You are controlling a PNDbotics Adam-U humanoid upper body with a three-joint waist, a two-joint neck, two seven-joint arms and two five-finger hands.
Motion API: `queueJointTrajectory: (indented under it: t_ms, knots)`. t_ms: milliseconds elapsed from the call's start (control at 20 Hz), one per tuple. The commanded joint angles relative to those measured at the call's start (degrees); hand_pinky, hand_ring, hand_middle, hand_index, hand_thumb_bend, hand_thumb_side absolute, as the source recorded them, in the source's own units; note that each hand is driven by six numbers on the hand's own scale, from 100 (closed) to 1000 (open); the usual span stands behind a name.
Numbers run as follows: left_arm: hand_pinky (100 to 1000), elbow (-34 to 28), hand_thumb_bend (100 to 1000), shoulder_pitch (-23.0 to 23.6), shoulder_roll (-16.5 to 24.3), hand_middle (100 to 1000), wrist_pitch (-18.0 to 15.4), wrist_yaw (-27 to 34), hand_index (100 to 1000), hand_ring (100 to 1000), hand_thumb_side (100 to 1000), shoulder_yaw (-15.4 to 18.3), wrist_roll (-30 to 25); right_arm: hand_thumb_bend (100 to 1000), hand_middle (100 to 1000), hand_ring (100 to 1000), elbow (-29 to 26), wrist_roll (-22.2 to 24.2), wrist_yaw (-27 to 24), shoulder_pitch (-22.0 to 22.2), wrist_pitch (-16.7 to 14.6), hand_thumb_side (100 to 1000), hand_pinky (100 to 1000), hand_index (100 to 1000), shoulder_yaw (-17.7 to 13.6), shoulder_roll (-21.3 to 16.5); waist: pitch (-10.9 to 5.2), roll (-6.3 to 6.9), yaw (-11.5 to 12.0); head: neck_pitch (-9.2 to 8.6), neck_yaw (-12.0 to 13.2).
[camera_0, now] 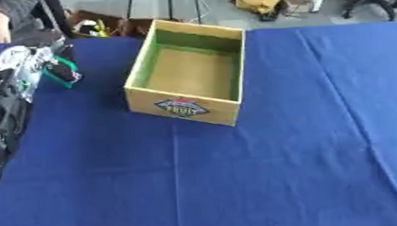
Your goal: Pick up objects on the table and place them in the box.
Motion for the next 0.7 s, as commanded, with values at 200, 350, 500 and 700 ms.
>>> queueJointTrajectory:
  t_ms: [200, 350, 500, 700]
  knots:
    - [493, -3.8, 249, -0.7, 1.5, 286, -1.7, 4.6, 457, 251, 100, -1.4, -1.2, 100, 764, 750, -0.3, -0.3, 0.0, 0.4, -0.1, 902, 721, 798, -0.8, -1.7, -2.71, 0.01, 1.1, 0.95, -0.6]
    - [493, -4.4, 249, -0.6, 1.5, 286, -1.9, 5.2, 457, 251, 100, -1.6, -1.7, 100, 764, 750, -0.3, -0.2, -0.1, 0.5, -0.1, 902, 721, 798, -0.8, -1.7, -2.96, 0.01, 1.3, 0.98, -0.7]
    - [480, -4.6, 256, -0.5, 1.3, 275, -2.1, 5.9, 447, 231, 100, -1.6, -1.8, 100, 763, 750, -0.2, -0.3, -0.1, 0.7, -0.2, 902, 721, 798, -0.9, -1.9, -3.43, -0.02, 1.5, 1.03, -0.9]
    - [479, -6.0, 268, -1.3, -0.5, 252, -4.2, 9.2, 419, 213, 100, -0.4, -1.2, 100, 763, 750, -0.1, -0.4, -0.2, 1.1, -0.3, 902, 720, 798, -1.1, -2.0, -3.89, -0.22, 1.6, 1.27, -1.4]
